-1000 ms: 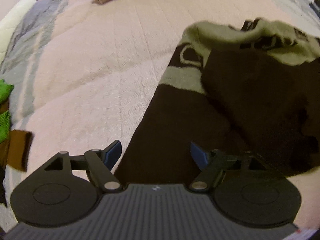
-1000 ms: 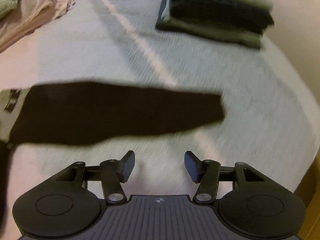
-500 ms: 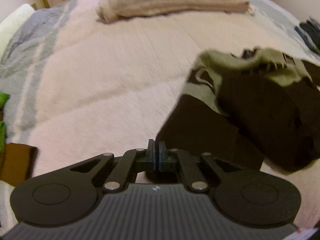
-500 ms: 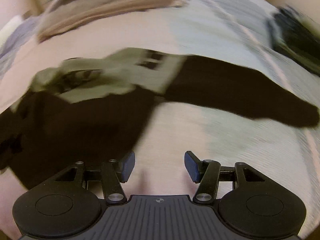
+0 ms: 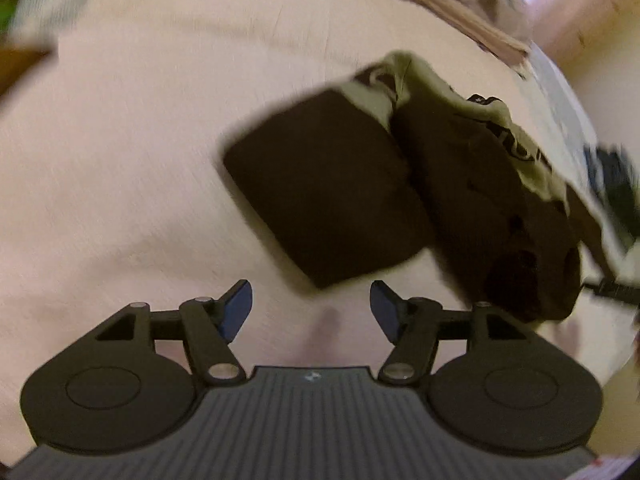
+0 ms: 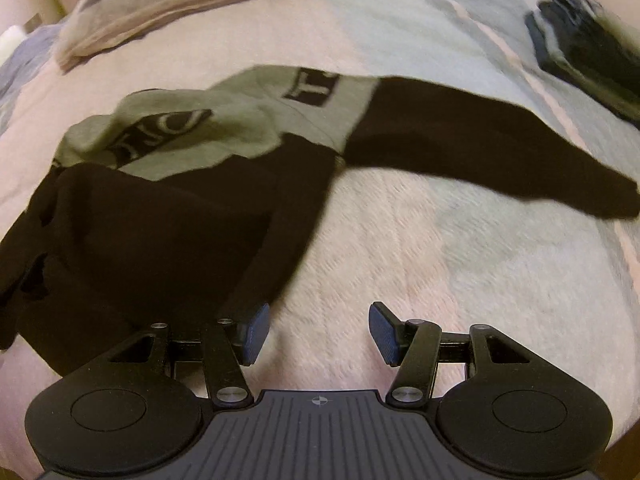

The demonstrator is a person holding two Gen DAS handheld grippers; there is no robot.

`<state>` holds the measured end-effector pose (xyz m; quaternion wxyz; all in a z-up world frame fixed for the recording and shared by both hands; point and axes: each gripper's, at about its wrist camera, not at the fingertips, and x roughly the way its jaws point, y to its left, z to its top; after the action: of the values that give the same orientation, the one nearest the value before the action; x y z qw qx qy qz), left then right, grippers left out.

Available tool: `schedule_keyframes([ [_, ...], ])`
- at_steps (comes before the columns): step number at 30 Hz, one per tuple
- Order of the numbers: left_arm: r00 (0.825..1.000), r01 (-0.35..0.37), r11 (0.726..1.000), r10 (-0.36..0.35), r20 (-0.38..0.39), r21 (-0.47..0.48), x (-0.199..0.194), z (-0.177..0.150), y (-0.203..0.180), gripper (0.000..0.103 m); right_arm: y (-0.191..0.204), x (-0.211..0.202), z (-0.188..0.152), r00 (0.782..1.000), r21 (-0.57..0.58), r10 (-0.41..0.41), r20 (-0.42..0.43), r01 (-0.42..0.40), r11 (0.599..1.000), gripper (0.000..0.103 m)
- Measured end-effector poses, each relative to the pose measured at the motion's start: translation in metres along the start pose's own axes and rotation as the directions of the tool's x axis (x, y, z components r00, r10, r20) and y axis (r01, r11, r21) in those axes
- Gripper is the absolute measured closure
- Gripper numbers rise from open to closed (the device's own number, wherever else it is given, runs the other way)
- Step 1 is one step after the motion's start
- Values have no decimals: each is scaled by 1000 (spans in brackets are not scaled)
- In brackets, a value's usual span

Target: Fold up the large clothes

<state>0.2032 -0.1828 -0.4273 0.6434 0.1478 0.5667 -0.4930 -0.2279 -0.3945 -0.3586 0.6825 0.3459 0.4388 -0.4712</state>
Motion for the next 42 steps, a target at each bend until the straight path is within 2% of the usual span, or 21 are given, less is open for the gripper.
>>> schedule_keyframes([
  [4, 993, 34, 962, -3, 115, -270, 23, 1, -2, 45, -6, -4, -4, 1000, -22, -17, -8, 17, 1000, 51],
  [5, 990, 29, 944, 18, 140, -329, 28, 4, 0, 62, -7, -4, -5, 1000, -27, -18, -10, 17, 999, 51],
  [6, 988, -1, 927, 59, 143, -376, 32, 9, 1, 92, -9, -4, -6, 1000, -31, -17, -13, 17, 999, 51],
  [7, 988, -25, 924, 81, 131, -381, 34, 15, -1, 94, -11, -4, -7, 1000, -36, -17, -15, 16, 999, 51],
  [9, 982, -73, 959, 116, 146, -273, 23, 27, -15, 95, -15, -5, -9, 1000, -48, -13, -16, 12, 999, 51],
  [11, 964, -168, 985, 173, 203, -44, -2, 42, -40, 95, -21, -8, -10, 1000, -69, -12, -10, 11, 998, 51],
  [13, 916, -342, 911, 270, 296, 229, -35, 53, -60, 94, -29, -11, -10, 1000, -86, -19, -6, 19, 996, 51],
  [15, 844, -522, 739, 374, 386, 426, -63, 61, -63, 93, -40, -13, -9, 1000, -85, -25, -4, 24, 996, 51],
  [18, 790, -610, 565, 492, 367, 556, -76, 73, -44, 83, -58, -15, -6, 999, -68, -36, 0, 36, 997, 51],
  [19, 764, -633, 530, 546, 345, 564, -73, 75, -34, 75, -62, -15, -5, 999, -60, -34, 0, 34, 998, 51],
  [20, 744, -644, 519, 597, 301, 562, -69, 74, -21, 67, -66, -16, -4, 1000, -50, -28, 2, 28, 998, 51],
  [22, 716, -662, 545, 663, 218, 515, -62, 71, -3, 69, -71, -18, -1, 1000, -37, -11, 5, 12, 999, 51],
  [24, 725, -659, 621, 675, 139, 423, -59, 60, 3, 69, -69, -22, 2, 1000, -49, 12, 25, -11, 999, 51],
  [27, 816, -569, 766, 570, 93, 300, -60, 39, -17, 63, -45, -31, 6, 992, -128, 108, 69, -99, 987, 51],
  [28, 843, -532, 798, 530, 93, 283, -58, 31, -27, 60, -17, -35, 8, 970, -216, 227, 92, -203, 955, 51],
  [30, 886, -461, 844, 454, 93, 273, -46, 21, -53, 54, 2, -35, 8, 952, -273, 296, 83, -264, 925, 51],
  [33, 920, -390, 879, 385, 75, 274, -23, 8, -81, 54, 69, -25, 3, 904, -477, 427, -7, -379, 793, 51],
  [36, 933, -358, 901, 355, 60, 246, -10, 2, -88, 54, 127, 6, -15, 914, -643, 398, -86, -356, 678, 54],
  [37, 935, -354, 905, 351, 57, 236, -10, 0, -89, 54, 136, 18, -20, 914, -660, 390, -113, -363, 657, 91],
  [38, 935, -354, 906, 351, 57, 232, -13, -2, -89, 54, 140, 25, -24, 904, -666, 401, -150, -392, 635, 99],
  [42, 930, -368, 896, 361, 73, 248, -23, -10, -85, 54, 110, -6, -45, 836, -711, 505, -215, -488, 507, 100],
])
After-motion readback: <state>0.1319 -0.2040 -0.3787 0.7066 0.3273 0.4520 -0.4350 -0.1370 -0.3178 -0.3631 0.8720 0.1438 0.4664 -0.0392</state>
